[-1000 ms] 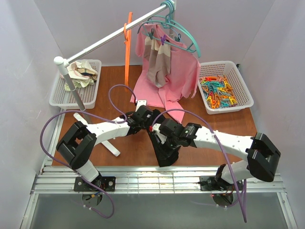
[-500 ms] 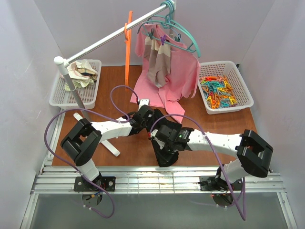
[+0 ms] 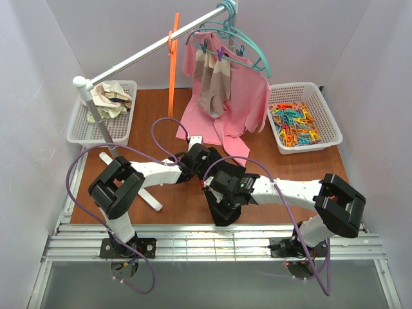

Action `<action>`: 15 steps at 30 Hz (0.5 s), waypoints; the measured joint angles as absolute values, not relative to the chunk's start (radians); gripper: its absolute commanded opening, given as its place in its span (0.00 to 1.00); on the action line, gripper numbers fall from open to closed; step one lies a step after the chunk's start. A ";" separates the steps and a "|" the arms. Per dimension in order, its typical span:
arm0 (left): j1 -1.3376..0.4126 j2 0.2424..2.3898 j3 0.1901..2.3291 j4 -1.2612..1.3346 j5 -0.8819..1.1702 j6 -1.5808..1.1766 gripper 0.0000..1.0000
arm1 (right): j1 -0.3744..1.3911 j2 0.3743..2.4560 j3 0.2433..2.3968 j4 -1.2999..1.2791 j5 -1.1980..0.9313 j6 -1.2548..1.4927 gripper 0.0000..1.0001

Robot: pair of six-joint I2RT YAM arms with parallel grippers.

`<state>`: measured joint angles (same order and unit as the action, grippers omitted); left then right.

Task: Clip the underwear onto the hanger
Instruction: Flatten out the underwear at the center of the board.

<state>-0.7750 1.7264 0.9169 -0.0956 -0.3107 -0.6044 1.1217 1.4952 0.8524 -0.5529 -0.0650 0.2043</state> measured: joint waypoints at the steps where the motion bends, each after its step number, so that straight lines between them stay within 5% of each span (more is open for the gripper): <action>1: -0.775 1.736 0.917 -0.093 -0.310 -0.606 0.19 | 1.122 1.495 0.852 -0.552 -0.064 0.202 0.08; 5: -0.774 1.752 0.917 -0.082 -0.311 -0.608 0.01 | 1.122 1.494 0.849 -0.546 -0.062 0.205 0.01; 15: -0.773 1.718 0.898 -0.071 -0.348 -0.601 0.00 | 1.122 1.431 0.835 -0.554 -0.061 0.203 0.01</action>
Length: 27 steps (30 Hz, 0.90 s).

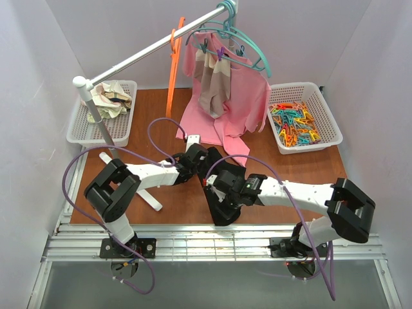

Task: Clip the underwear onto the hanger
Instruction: Flatten out the underwear at the center of the board.

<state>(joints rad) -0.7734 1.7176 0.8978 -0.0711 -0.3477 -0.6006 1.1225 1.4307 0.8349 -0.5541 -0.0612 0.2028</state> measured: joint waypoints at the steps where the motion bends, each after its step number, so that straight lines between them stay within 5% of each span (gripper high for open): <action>1: -0.772 1.699 0.888 -0.072 -0.352 -0.603 0.00 | 1.122 1.413 0.835 -0.558 -0.060 0.203 0.01; 7: -0.754 1.627 0.863 -0.065 -0.349 -0.626 0.00 | 1.123 1.375 0.862 -0.570 -0.056 0.202 0.01; 12: -0.749 1.637 0.863 -0.066 -0.303 -0.658 0.22 | 1.129 1.451 0.928 -0.590 -0.056 0.207 0.55; 15: -0.750 1.645 0.863 -0.064 -0.280 -0.685 0.37 | 1.137 1.479 0.961 -0.589 -0.057 0.199 0.72; 20: -0.750 1.647 0.857 -0.041 -0.253 -0.720 0.46 | 1.159 1.501 0.973 -0.595 -0.058 0.202 0.74; 27: -0.750 1.692 0.857 -0.016 -0.241 -0.723 0.47 | 1.172 1.568 0.964 -0.604 -0.054 0.214 0.70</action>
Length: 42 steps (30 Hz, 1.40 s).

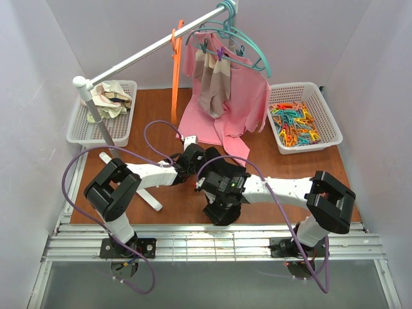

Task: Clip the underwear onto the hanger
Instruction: Flatten out the underwear at the center of the board.

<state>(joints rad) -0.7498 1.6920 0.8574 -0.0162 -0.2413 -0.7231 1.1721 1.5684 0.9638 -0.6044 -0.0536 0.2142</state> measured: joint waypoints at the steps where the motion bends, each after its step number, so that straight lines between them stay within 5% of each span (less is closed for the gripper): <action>1: -0.750 1.702 0.857 -0.016 -0.241 -0.723 0.47 | 1.172 1.573 0.958 -0.604 -0.051 0.221 0.66; 11: -0.748 1.725 0.862 0.003 -0.243 -0.708 0.46 | 1.173 1.585 0.930 -0.628 -0.022 0.290 0.01; 42: -0.672 1.671 0.850 -0.051 -0.327 -0.747 0.45 | 1.226 1.415 0.919 -0.717 0.116 0.309 0.02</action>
<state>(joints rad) -0.6716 1.6711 0.8497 -0.0505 -0.3271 -0.7471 1.2263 1.4155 0.9188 -0.7170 0.1162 0.3088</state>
